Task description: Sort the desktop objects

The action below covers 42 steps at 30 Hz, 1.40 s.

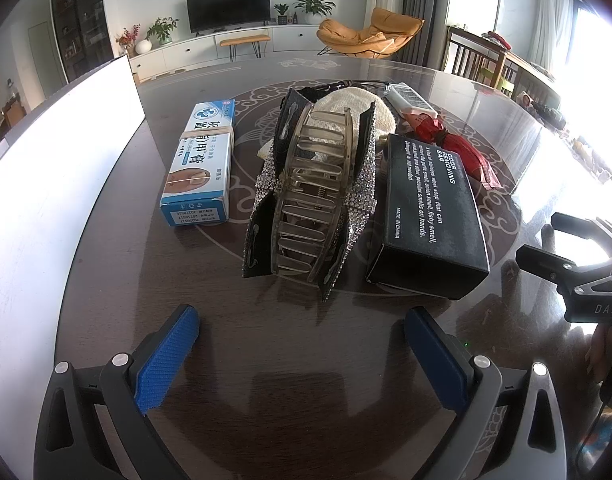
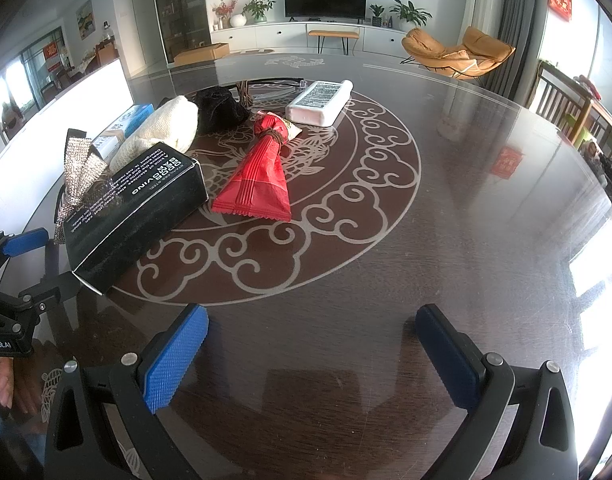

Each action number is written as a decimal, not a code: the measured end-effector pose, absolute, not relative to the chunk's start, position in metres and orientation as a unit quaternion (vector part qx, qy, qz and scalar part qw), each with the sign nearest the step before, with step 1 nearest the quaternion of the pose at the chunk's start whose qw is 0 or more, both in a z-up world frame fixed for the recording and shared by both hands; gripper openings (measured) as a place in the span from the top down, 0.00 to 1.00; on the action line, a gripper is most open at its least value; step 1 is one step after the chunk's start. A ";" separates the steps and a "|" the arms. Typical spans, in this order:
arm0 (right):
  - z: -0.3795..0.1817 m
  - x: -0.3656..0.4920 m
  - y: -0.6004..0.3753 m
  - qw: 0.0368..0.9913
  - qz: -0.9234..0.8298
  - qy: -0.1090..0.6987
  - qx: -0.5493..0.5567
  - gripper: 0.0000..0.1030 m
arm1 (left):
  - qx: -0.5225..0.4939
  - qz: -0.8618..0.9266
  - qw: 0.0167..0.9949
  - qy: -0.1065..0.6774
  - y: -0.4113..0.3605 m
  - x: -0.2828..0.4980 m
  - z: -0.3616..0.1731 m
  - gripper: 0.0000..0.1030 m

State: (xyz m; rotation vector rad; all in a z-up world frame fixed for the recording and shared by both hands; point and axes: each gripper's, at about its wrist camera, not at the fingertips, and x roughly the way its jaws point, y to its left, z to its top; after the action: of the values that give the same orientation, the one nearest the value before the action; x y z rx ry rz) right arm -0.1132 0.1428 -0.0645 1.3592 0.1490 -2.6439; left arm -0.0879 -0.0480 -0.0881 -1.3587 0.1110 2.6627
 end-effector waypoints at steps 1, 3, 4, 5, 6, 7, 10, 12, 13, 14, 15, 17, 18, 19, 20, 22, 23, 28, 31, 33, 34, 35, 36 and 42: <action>-0.065 -0.113 0.143 0.082 -0.885 0.050 0.455 0.00 | -0.453 0.888 0.075 0.037 -0.047 -0.088 -0.088 0.00; -0.065 -0.113 0.142 0.082 -0.885 0.050 0.455 0.00 | -0.453 0.888 0.075 0.037 -0.048 -0.088 -0.088 0.00; -0.065 -0.113 0.143 0.083 -0.885 0.050 0.455 0.00 | -0.453 0.888 0.075 0.037 -0.048 -0.088 -0.088 0.00; -0.065 -0.113 0.143 0.083 -0.885 0.050 0.455 0.00 | -0.453 0.888 0.075 0.037 -0.048 -0.088 -0.088 0.00; -0.065 -0.113 0.142 0.083 -0.885 0.050 0.455 0.00 | -0.453 0.888 0.075 0.037 -0.048 -0.088 -0.088 0.00; -0.065 -0.113 0.142 0.082 -0.885 0.050 0.455 0.00 | -0.453 0.888 0.075 0.037 -0.048 -0.088 -0.088 0.00; -0.065 -0.113 0.142 0.082 -0.885 0.050 0.455 0.00 | -0.453 0.888 0.075 0.037 -0.048 -0.088 -0.088 0.00; -0.065 -0.113 0.143 0.083 -0.885 0.050 0.455 0.00 | -0.453 0.888 0.075 0.037 -0.048 -0.088 -0.088 0.00; -0.065 -0.113 0.142 0.083 -0.885 0.049 0.455 0.00 | -0.453 0.888 0.075 0.038 -0.048 -0.088 -0.088 0.00; -0.065 -0.113 0.142 0.083 -0.885 0.050 0.455 0.00 | -0.453 0.888 0.075 0.037 -0.048 -0.088 -0.088 0.00; -0.065 -0.113 0.142 0.083 -0.885 0.049 0.455 0.00 | -0.453 0.887 0.075 0.038 -0.048 -0.088 -0.088 0.00; -0.065 -0.113 0.142 0.083 -0.885 0.050 0.455 0.00 | -0.453 0.887 0.075 0.037 -0.049 -0.088 -0.088 0.00; -0.065 -0.113 0.142 0.082 -0.885 0.050 0.455 0.00 | -0.454 0.887 0.074 0.037 -0.049 -0.088 -0.088 0.00; -0.065 -0.113 0.142 0.082 -0.885 0.050 0.455 0.00 | -0.453 0.888 0.072 0.038 -0.049 -0.088 -0.088 0.00; -0.065 -0.113 0.142 0.082 -0.885 0.050 0.455 0.00 | -0.454 0.887 0.071 0.037 -0.050 -0.088 -0.087 0.00; -0.065 -0.113 0.142 0.083 -0.886 0.049 0.454 0.00 | -0.458 0.885 0.074 0.040 -0.052 -0.089 -0.087 0.00; -0.065 -0.113 0.142 0.083 -0.886 0.049 0.455 0.00 | -0.460 0.884 0.076 0.042 -0.053 -0.090 -0.087 0.00; -0.065 -0.113 0.141 0.084 -0.886 0.046 0.454 0.00 | -0.473 0.878 0.059 0.035 -0.062 -0.103 -0.085 0.00; -0.064 -0.114 0.139 0.085 -0.886 0.044 0.454 0.00 | -0.486 0.871 0.061 0.032 -0.059 -0.122 -0.083 0.00; -0.063 -0.114 0.138 0.085 -0.886 0.044 0.454 0.00 | -0.488 0.869 0.065 0.043 -0.052 -0.133 -0.082 0.00; -0.063 -0.115 0.138 0.085 -0.886 0.044 0.454 0.00 | -0.486 0.870 0.067 0.048 -0.048 -0.142 -0.082 0.00; -0.063 -0.115 0.137 0.085 -0.886 0.045 0.454 0.00 | -0.484 0.871 0.065 0.050 -0.046 -0.148 -0.081 0.00; -0.064 -0.114 0.138 0.085 -0.886 0.045 0.454 0.00 | -0.484 0.871 0.061 0.053 -0.044 -0.154 -0.080 0.00; -0.063 -0.114 0.137 0.084 -0.886 0.045 0.454 0.00 | -0.472 0.879 0.060 0.036 -0.038 -0.176 -0.073 0.48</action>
State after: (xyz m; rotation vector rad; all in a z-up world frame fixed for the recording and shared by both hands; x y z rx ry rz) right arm -0.1139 0.1371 -0.0631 1.3531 0.1346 -2.6432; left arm -0.1760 -0.0384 -0.0734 -1.4277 0.1084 2.6597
